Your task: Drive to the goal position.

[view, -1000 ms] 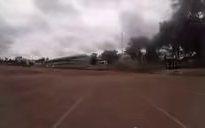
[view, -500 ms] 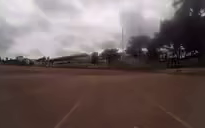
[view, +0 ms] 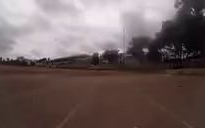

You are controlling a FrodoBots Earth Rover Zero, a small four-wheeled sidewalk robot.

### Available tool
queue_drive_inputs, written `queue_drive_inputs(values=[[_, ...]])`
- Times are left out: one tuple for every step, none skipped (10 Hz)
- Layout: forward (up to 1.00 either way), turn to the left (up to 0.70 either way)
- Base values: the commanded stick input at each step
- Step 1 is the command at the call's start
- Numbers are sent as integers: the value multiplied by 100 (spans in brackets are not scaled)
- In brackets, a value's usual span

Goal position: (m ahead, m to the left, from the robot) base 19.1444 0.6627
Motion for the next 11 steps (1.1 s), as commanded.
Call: queue_drive_inputs(values=[[67,0],[67,0],[67,0],[67,0],[67,0],[67,0],[67,0],[67,0],[67,0],[67,0],[67,0]])
